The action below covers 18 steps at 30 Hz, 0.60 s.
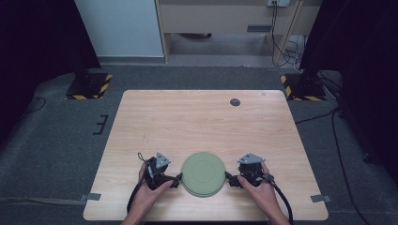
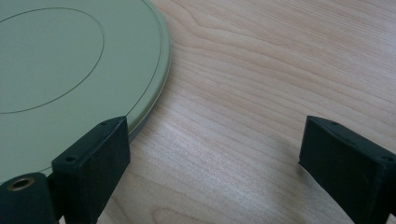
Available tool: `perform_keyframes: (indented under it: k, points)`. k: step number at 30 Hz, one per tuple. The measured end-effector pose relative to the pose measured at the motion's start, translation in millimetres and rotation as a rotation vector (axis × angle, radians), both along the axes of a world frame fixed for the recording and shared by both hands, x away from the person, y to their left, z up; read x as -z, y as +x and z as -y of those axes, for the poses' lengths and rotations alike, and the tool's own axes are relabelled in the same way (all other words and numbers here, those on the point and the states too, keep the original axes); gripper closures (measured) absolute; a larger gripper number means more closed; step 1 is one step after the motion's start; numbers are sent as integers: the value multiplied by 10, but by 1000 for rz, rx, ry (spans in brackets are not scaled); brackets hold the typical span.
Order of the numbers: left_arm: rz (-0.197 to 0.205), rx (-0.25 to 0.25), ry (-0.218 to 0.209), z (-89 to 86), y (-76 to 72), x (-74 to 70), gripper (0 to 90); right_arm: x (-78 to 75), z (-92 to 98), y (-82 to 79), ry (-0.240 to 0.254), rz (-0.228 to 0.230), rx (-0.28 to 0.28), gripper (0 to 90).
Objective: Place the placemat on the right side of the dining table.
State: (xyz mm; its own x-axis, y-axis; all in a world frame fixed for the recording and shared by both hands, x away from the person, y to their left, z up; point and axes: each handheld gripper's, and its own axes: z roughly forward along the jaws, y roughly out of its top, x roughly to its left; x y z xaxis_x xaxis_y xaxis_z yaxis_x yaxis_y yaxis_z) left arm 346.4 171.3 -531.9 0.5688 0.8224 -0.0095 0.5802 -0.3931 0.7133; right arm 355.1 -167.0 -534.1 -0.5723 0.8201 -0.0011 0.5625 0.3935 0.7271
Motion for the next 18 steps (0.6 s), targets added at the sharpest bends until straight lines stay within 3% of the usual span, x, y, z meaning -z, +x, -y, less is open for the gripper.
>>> perform_keyframes:
  k: [5,18]
  points:
    - [10,-8,2,5,16,-6,25,0,-23,23,-9,20,18,83]
    - [25,-4,-8,-2,-13,-39,36,-36,-28,-24,5,5,4,85]
